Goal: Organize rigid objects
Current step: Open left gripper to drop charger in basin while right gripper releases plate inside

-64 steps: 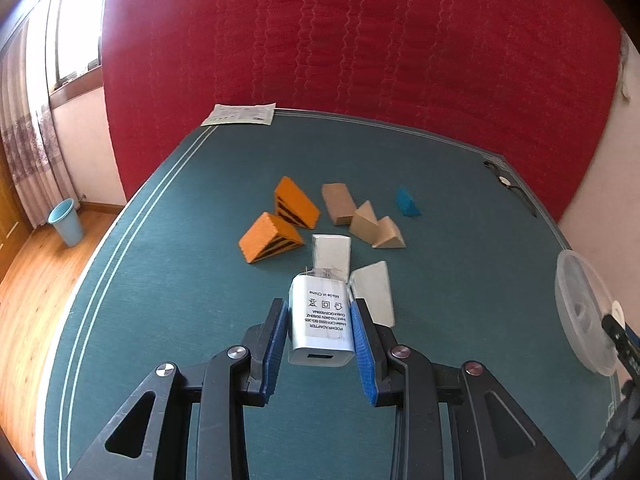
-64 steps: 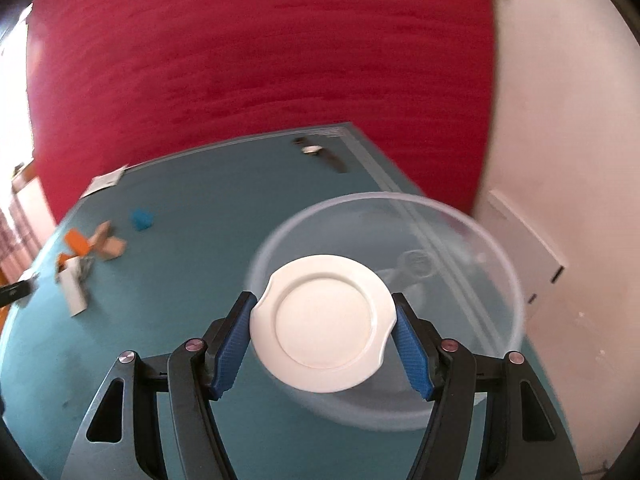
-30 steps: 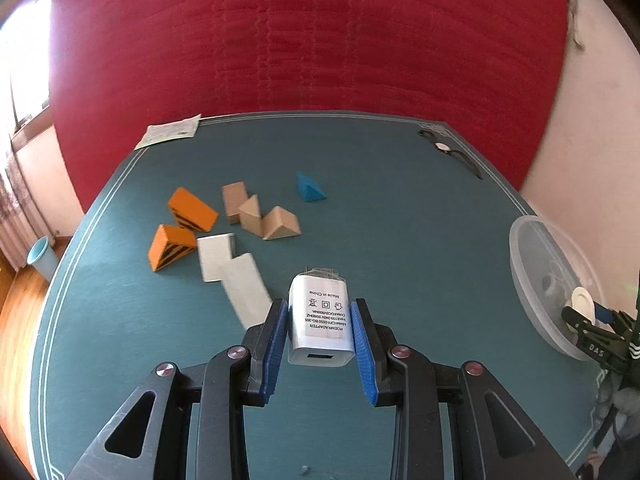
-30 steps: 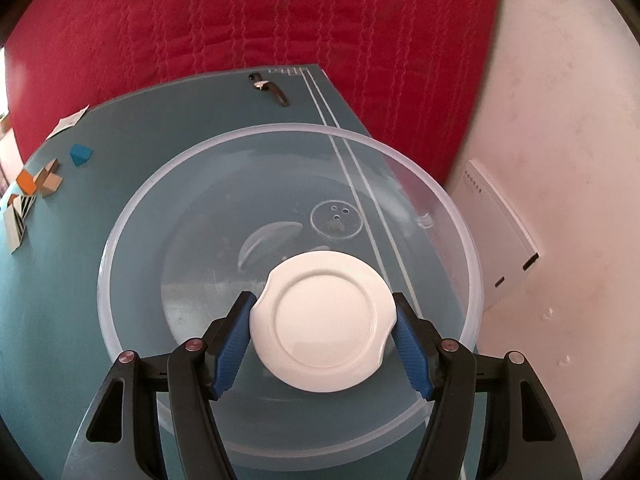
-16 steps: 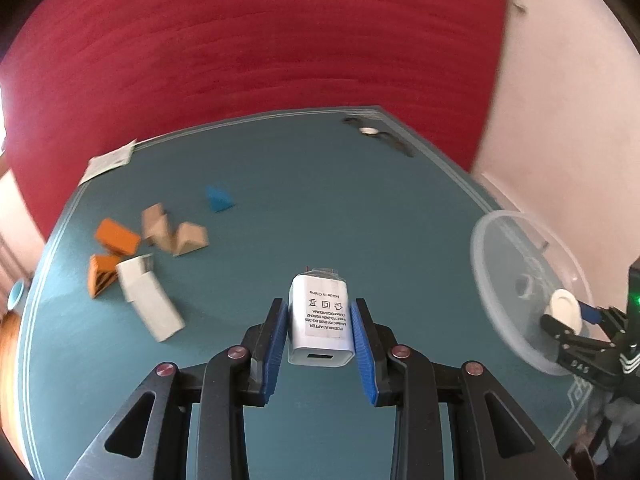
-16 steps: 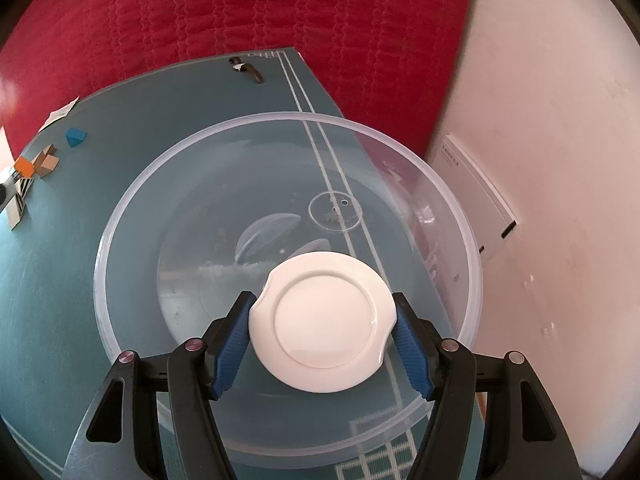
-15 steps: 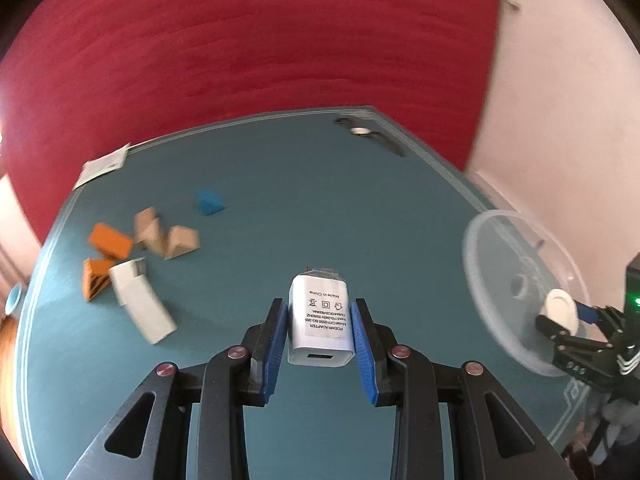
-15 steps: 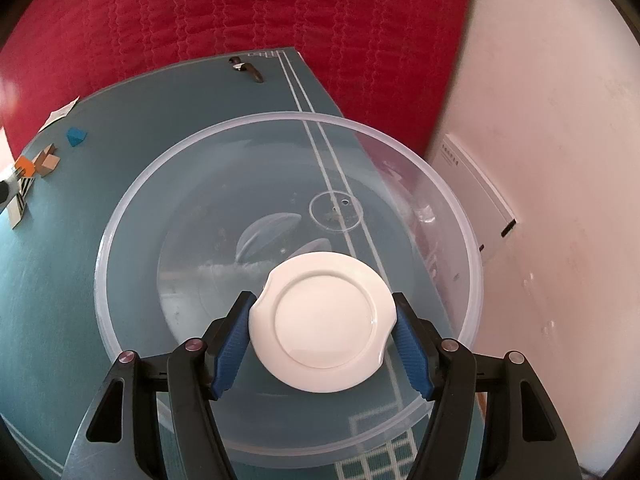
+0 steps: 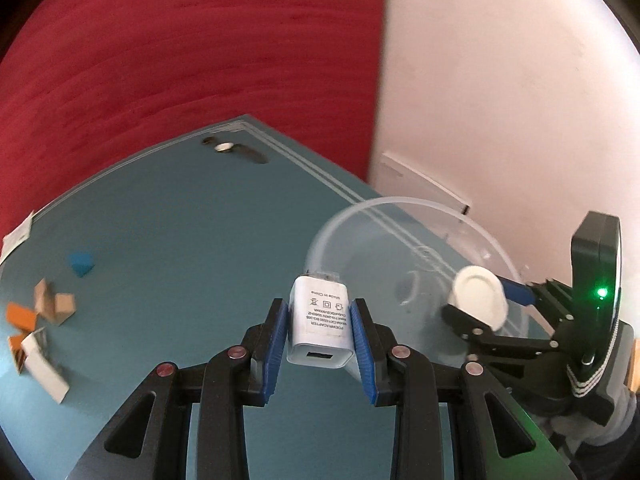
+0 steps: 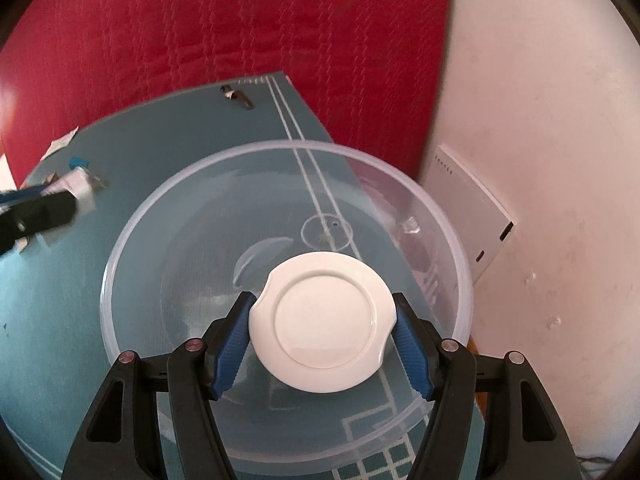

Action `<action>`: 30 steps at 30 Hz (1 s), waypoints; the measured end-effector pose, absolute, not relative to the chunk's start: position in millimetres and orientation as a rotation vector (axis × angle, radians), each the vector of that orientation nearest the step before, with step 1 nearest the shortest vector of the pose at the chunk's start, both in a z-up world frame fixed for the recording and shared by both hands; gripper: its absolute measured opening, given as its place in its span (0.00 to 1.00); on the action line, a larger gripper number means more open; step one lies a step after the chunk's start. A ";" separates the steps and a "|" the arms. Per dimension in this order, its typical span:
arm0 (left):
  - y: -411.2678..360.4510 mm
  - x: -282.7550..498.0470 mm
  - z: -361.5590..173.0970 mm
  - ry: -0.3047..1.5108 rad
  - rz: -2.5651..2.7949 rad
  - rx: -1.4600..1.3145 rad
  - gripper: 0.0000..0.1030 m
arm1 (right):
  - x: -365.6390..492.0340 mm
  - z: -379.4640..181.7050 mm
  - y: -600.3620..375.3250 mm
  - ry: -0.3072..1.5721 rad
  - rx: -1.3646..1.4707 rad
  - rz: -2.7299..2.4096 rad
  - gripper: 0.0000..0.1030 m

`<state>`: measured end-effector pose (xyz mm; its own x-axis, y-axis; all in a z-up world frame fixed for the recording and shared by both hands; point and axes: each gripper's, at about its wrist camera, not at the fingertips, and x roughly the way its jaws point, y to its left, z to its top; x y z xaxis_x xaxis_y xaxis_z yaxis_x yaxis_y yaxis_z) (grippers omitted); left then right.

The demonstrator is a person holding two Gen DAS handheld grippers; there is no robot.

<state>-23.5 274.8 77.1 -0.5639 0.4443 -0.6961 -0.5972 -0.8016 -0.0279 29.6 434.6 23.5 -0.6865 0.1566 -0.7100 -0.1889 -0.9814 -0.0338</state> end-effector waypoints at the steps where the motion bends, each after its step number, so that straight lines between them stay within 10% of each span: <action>1: 277.9 -22.6 77.0 0.287 2.322 -0.953 0.33 | 29.6 24.3 435.6 0.071 -1.129 2.727 0.66; 8: 295.5 -21.6 73.2 0.295 2.246 -0.953 0.34 | 23.0 28.2 438.1 0.098 -1.051 2.742 0.66; 13: 296.3 -16.9 79.3 0.253 2.240 -0.930 0.87 | 23.4 29.2 438.0 0.098 -1.027 2.743 0.68; 30: 263.6 -20.1 80.9 0.313 2.453 -0.896 0.99 | 26.9 31.3 432.6 0.148 -0.953 2.792 0.70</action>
<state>-20.1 263.6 80.9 -0.6550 0.3800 -0.6532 -0.5320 -0.8457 0.0415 26.9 432.6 31.3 -0.7761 0.1444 -0.6139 -0.2085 -0.9775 0.0336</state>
